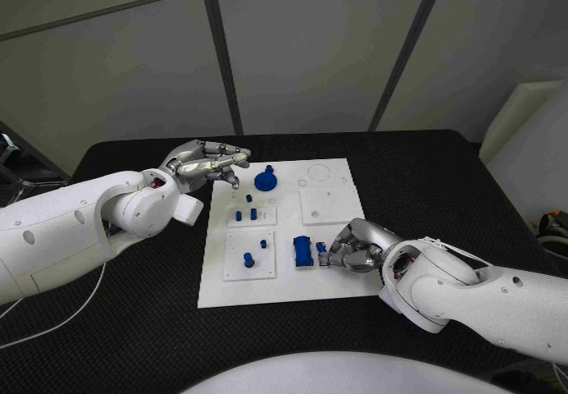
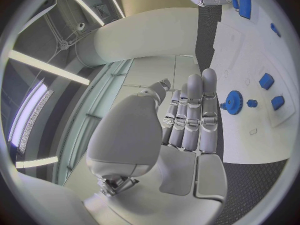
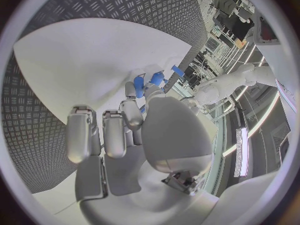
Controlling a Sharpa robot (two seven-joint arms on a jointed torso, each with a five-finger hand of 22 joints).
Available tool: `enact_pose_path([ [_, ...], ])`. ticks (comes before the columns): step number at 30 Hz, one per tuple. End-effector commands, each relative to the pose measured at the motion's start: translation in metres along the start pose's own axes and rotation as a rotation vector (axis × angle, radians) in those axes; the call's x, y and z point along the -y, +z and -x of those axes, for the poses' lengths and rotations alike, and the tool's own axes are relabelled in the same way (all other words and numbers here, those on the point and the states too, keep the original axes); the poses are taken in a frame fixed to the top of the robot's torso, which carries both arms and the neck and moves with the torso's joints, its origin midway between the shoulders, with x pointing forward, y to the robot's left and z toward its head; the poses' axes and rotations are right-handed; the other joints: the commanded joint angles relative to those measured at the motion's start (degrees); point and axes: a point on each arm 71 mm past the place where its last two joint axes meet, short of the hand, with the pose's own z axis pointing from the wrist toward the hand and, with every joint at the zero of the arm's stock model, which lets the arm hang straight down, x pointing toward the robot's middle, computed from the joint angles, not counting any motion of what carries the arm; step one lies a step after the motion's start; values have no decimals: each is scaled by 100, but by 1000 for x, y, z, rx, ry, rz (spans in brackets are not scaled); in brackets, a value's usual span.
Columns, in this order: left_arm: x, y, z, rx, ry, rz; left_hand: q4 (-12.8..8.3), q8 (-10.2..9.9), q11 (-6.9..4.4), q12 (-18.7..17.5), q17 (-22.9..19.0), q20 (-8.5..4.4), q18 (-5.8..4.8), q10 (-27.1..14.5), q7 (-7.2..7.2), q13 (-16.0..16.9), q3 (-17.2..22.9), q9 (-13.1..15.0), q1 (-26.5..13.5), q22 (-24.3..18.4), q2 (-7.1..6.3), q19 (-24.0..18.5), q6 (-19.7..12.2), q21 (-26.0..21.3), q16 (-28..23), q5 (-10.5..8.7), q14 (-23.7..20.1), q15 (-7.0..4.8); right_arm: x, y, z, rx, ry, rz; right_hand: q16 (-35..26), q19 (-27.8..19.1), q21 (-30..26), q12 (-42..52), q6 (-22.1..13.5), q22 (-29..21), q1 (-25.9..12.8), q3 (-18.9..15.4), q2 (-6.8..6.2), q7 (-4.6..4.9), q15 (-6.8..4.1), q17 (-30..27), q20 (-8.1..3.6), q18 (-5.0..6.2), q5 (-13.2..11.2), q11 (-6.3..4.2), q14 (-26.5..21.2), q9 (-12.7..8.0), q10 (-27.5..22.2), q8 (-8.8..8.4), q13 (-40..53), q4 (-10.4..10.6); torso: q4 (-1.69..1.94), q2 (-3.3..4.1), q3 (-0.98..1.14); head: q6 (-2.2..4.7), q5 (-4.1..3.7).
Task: Assemble the parts on the task board
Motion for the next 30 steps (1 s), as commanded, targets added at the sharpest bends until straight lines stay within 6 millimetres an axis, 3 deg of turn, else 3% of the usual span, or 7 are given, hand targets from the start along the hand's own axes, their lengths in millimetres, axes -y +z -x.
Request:
enact_pose_path([
  [1, 1, 0, -2, -17, -5, 0, -16, 42, -13, 31, -17, 15, -106, -61, -4, 4, -28, -4, 26, -15, 29, 4, -44, -23, 40, -11, -59, -6, -2, -1, -3, -20, 3, 14, 13, 22, 21, 13, 14, 799, -85, -74, -23, 26, -19, 337, -5, -83, 50, 16, 391, 14, 7, -35, 8, 1, 0, 4, -1, -12, 7],
  [18, 1, 0, -2, -21, -5, 5, -18, 43, -12, 34, -19, 15, -106, -65, -3, 4, -29, -4, 28, -16, 28, 3, -47, -24, 40, -10, -61, -5, 0, 0, -2, -12, -8, 4, 10, 20, 15, 3, 34, 797, -276, -288, -34, 22, -18, 337, -3, -81, 182, 16, 391, 49, 7, -33, 9, 27, 1, -6, -1, -6, -1],
  [30, 1, 0, -2, -22, -5, 5, -18, 43, -12, 34, -19, 15, -106, -65, -3, 4, -29, -4, 28, -16, 28, 3, -47, -24, 40, -10, -61, -5, 0, 1, -1, 3, -39, 5, 33, 50, 44, 85, 190, 830, -349, -429, 66, -66, -69, 377, -38, -90, 277, -52, 401, 155, 60, 101, 73, 30, -1, -2, 1, 7, -31],
])
